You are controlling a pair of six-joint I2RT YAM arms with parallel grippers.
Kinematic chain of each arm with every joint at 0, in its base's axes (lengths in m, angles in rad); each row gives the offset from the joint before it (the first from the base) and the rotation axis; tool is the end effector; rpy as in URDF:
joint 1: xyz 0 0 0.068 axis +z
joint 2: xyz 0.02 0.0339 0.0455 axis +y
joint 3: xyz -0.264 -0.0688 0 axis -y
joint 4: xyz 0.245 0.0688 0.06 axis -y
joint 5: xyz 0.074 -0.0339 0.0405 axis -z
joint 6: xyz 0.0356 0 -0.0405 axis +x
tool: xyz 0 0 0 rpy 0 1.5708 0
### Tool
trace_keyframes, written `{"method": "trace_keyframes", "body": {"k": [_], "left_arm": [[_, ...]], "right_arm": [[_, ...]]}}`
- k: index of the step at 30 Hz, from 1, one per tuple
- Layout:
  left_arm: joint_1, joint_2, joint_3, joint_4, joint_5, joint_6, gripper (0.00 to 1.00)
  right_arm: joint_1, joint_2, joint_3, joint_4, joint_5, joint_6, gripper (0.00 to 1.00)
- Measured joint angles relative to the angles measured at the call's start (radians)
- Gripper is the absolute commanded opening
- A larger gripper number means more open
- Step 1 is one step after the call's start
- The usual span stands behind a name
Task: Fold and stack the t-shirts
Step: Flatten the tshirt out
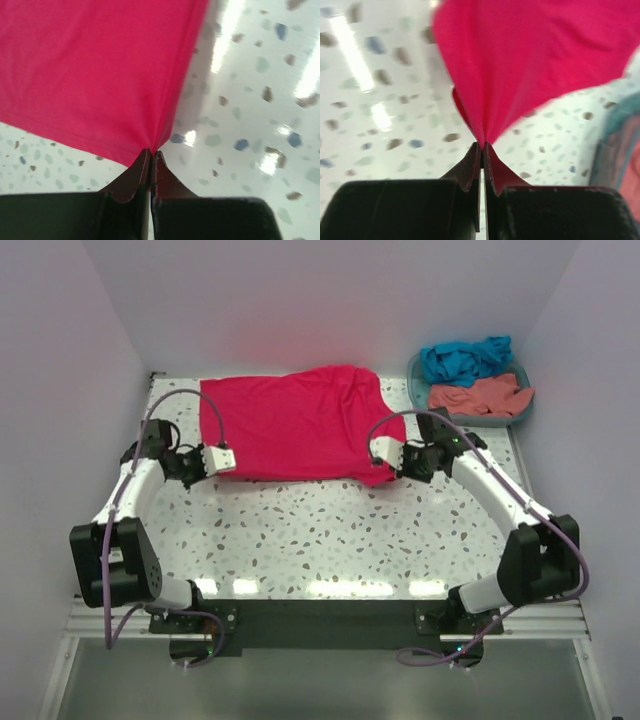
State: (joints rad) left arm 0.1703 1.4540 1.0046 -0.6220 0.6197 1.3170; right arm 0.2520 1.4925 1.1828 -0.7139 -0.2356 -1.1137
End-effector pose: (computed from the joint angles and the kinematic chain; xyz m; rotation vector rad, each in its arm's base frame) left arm 0.2847 0.0280 0.2329 1.4445 1.8813 -0.1489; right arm 0.2957 0.0847 0.2664 -1.6744 1.9243 -0.0247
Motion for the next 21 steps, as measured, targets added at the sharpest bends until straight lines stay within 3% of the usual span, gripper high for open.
{"method": "trace_keyframes", "body": {"k": [5, 6, 7, 8, 9, 10, 11, 12, 16, 21], "left_arm": [[0.0, -0.11, -0.14, -0.167, -0.026, 0.177, 0.02], [0.0, -0.125, -0.168, -0.204, -0.032, 0.207, 0.1], [0.0, -0.138, -0.193, -0.232, -0.04, 0.237, 0.16], [0.0, -0.151, -0.219, -0.266, -0.051, 0.27, 0.27], [0.0, -0.158, -0.23, -0.286, -0.058, 0.288, 0.33], [0.0, -0.164, -0.24, -0.309, -0.067, 0.305, 0.38], [0.0, -0.168, -0.241, -0.33, -0.074, 0.321, 0.5], [0.0, -0.17, -0.239, -0.343, -0.076, 0.327, 0.52], [0.005, -0.146, -0.149, -0.407, -0.056, 0.318, 0.57], [0.007, -0.043, 0.027, -0.352, 0.02, 0.149, 0.54]], "right_arm": [[0.123, -0.157, -0.178, -0.143, -0.023, -0.032, 0.0], [0.147, -0.18, -0.209, -0.167, -0.027, -0.036, 0.04], [0.167, -0.2, -0.234, -0.194, -0.031, -0.039, 0.12], [0.185, -0.214, -0.253, -0.223, -0.034, -0.042, 0.31], [0.195, -0.221, -0.262, -0.246, -0.037, -0.044, 0.43], [0.204, -0.226, -0.264, -0.276, -0.042, -0.043, 0.53], [0.207, -0.227, -0.264, -0.286, -0.044, -0.044, 0.6], [0.207, -0.228, -0.259, -0.298, -0.044, -0.035, 0.67], [0.161, -0.188, -0.138, -0.356, -0.064, 0.019, 0.72], [0.067, 0.026, 0.142, -0.323, -0.096, 0.138, 0.57]]}}
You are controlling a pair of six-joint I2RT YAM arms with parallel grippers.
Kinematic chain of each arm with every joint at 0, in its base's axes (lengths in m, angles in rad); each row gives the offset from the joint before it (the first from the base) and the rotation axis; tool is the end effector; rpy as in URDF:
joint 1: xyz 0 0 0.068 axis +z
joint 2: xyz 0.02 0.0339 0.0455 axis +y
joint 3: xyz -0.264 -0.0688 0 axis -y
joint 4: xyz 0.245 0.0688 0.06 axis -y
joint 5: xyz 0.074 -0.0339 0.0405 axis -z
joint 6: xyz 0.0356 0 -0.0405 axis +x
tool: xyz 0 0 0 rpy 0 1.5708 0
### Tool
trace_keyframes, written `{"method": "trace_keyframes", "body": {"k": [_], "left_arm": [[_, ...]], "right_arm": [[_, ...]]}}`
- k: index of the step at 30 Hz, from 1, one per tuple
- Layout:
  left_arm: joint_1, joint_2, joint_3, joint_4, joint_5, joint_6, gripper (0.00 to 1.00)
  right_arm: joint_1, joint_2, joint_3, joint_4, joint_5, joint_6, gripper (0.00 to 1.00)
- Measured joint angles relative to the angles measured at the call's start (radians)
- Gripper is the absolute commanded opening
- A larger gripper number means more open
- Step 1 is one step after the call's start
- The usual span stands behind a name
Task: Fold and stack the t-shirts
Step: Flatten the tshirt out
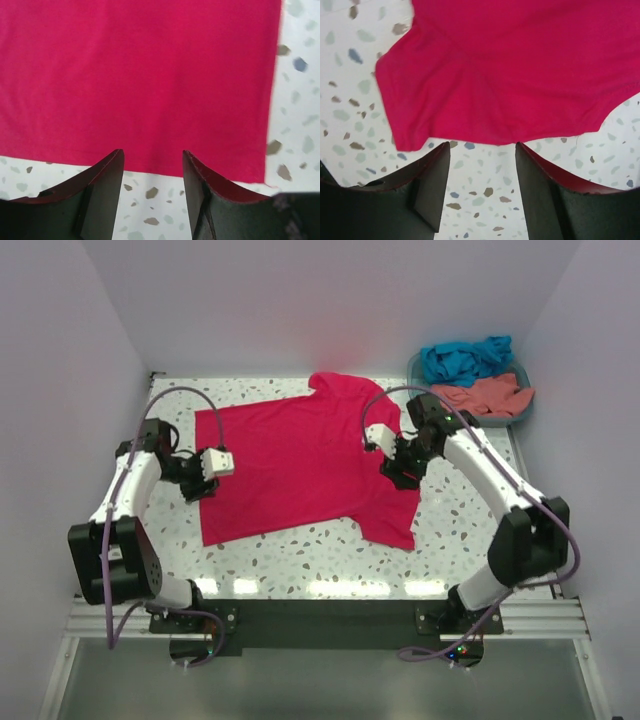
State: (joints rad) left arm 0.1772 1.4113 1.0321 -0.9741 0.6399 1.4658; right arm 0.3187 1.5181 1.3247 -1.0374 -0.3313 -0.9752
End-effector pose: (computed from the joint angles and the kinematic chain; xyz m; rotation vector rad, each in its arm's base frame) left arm 0.2498 0.0231 0.2391 1.5777 1.9492 -0.3652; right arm 0.2755 0.1031 0.2874 -1.6907 2.1095 0.2781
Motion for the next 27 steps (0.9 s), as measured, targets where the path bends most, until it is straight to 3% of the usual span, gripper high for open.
{"method": "trace_keyframes", "body": {"k": [7, 12, 21, 27], "left_arm": [[-0.047, 0.179, 0.077, 0.232, -0.068, -0.395, 0.5], [-0.127, 0.278, 0.072, 0.314, -0.203, -0.56, 0.48], [-0.143, 0.317, -0.005, 0.374, -0.38, -0.621, 0.46], [-0.126, 0.265, -0.057, 0.358, -0.431, -0.583, 0.44]], "right_arm": [[-0.012, 0.328, 0.128, 0.095, 0.09, 0.195, 0.49], [-0.011, 0.462, 0.151, 0.133, 0.192, 0.277, 0.45], [0.012, 0.443, 0.021, 0.145, 0.317, 0.288, 0.39], [0.166, 0.323, -0.161, 0.07, 0.309, 0.272, 0.39]]}}
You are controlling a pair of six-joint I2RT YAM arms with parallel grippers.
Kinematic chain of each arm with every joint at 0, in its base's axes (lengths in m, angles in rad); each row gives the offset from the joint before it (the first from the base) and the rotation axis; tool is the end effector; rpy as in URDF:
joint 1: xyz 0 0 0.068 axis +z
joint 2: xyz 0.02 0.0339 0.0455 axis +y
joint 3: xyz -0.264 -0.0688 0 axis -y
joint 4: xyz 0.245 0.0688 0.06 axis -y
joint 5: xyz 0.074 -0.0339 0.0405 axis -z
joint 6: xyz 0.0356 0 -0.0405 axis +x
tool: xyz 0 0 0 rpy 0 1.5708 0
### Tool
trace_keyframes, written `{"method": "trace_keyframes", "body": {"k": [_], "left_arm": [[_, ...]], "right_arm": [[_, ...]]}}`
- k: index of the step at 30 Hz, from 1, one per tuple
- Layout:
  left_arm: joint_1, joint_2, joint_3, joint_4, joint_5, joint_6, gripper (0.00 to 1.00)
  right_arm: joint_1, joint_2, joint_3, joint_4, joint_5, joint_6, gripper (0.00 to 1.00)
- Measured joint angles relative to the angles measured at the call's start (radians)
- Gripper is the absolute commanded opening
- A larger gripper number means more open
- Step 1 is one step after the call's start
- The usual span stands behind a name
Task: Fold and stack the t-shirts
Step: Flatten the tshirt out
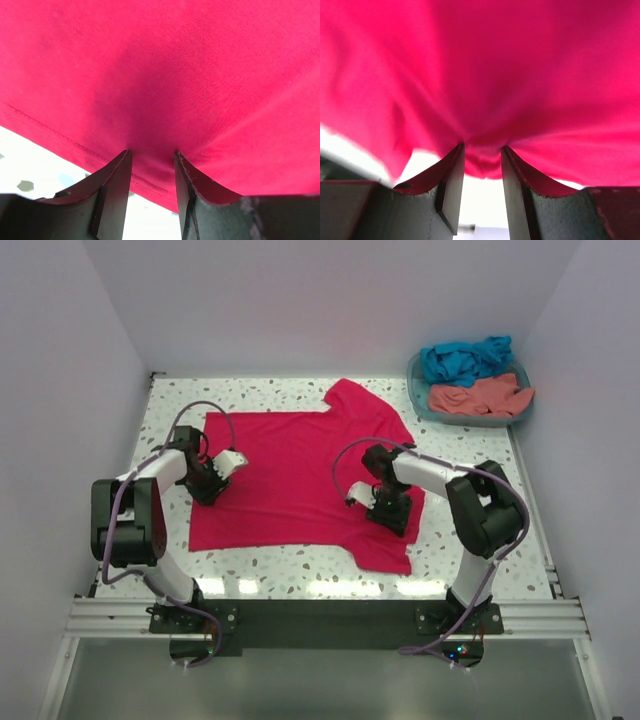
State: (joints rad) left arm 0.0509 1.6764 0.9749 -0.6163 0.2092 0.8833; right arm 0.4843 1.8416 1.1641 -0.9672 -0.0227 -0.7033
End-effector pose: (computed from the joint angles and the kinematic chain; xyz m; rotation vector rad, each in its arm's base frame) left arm 0.3009 0.0079 0.1584 1.1749 2.5648 -0.1029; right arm 0.2749 0.1455 0.1518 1.7168 -2.5454 -0.0470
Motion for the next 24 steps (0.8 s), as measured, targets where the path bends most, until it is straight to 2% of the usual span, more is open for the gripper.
{"method": "trace_keyframes", "body": {"k": [3, 5, 10, 17, 24], "left_arm": [[0.022, -0.005, 0.0, -0.057, -0.014, 0.048, 0.43], [0.028, -0.006, 0.006, -0.113, -0.023, 0.074, 0.43], [0.032, -0.006, 0.093, -0.245, -0.005, 0.095, 0.46], [0.034, 0.033, 0.294, -0.214, 0.087, -0.012, 0.51], [0.052, 0.159, 0.491, -0.082, 0.196, -0.196, 0.53]], "right_arm": [[0.081, -0.031, -0.023, -0.107, -0.074, -0.013, 0.41], [0.081, -0.043, -0.009, -0.149, -0.092, -0.016, 0.42], [-0.065, -0.016, 0.198, -0.203, -0.118, -0.009, 0.42], [-0.186, 0.109, 0.45, -0.109, -0.061, 0.073, 0.39], [-0.259, 0.285, 0.726, 0.042, -0.048, 0.226, 0.41]]}}
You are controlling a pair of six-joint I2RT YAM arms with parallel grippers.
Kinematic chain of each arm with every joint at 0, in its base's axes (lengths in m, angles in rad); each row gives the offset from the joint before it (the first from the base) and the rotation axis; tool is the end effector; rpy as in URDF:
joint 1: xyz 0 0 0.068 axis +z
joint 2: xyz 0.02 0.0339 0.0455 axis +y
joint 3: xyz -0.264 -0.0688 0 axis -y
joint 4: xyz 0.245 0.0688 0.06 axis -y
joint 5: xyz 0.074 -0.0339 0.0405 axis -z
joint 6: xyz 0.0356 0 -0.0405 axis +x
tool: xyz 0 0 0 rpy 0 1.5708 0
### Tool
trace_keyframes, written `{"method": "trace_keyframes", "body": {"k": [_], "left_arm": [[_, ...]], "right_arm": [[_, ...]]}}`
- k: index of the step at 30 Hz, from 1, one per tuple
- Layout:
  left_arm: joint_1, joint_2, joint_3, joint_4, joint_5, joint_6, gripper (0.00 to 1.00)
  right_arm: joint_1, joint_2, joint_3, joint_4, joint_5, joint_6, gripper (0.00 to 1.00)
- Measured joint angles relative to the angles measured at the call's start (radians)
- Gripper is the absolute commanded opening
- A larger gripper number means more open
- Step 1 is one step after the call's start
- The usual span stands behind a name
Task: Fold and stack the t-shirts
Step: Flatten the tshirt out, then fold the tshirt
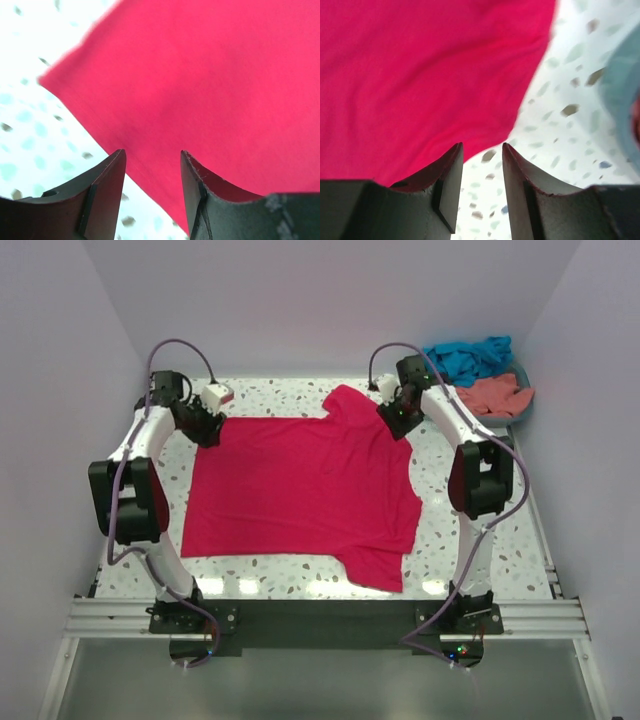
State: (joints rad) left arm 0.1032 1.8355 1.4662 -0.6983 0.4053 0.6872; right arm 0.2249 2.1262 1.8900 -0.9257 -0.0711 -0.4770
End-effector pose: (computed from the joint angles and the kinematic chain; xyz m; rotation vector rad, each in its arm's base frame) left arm 0.3900 0.0263 0.2423 0.8523 2.3733 -0.2283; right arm 0.4430 0.1039 0.2383 -0.9564 2.5540 0.0251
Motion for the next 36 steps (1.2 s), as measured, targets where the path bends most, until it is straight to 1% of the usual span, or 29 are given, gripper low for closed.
{"method": "trace_keyframes", "body": {"k": [6, 10, 14, 18, 26, 28, 30, 31, 36], "left_arm": [[0.023, 0.103, 0.127, 0.156, 0.044, -0.147, 0.54], [0.032, 0.182, 0.206, 0.214, 0.051, -0.205, 0.56], [0.037, 0.245, 0.248, 0.256, 0.055, -0.249, 0.56], [0.04, 0.291, 0.277, 0.272, 0.059, -0.267, 0.57], [0.041, 0.319, 0.29, 0.287, 0.06, -0.273, 0.59], [0.04, 0.326, 0.296, 0.289, 0.06, -0.272, 0.65], [0.04, 0.333, 0.299, 0.291, 0.06, -0.273, 0.66], [0.041, 0.336, 0.301, 0.291, 0.06, -0.273, 0.68], [0.041, 0.361, 0.318, 0.293, 0.058, -0.273, 0.7]], "right_arm": [[-0.04, 0.084, 0.14, 0.153, -0.019, 0.12, 0.43], [-0.04, 0.169, 0.238, 0.217, -0.029, 0.163, 0.43], [-0.04, 0.242, 0.277, 0.263, -0.029, 0.186, 0.42], [-0.046, 0.289, 0.278, 0.282, -0.026, 0.208, 0.41], [-0.063, 0.335, 0.282, 0.343, -0.026, 0.244, 0.41], [-0.064, 0.343, 0.286, 0.36, -0.026, 0.257, 0.4], [-0.068, 0.356, 0.3, 0.37, -0.027, 0.273, 0.4], [-0.069, 0.366, 0.308, 0.373, -0.029, 0.282, 0.4], [-0.07, 0.408, 0.337, 0.384, -0.037, 0.315, 0.4]]}}
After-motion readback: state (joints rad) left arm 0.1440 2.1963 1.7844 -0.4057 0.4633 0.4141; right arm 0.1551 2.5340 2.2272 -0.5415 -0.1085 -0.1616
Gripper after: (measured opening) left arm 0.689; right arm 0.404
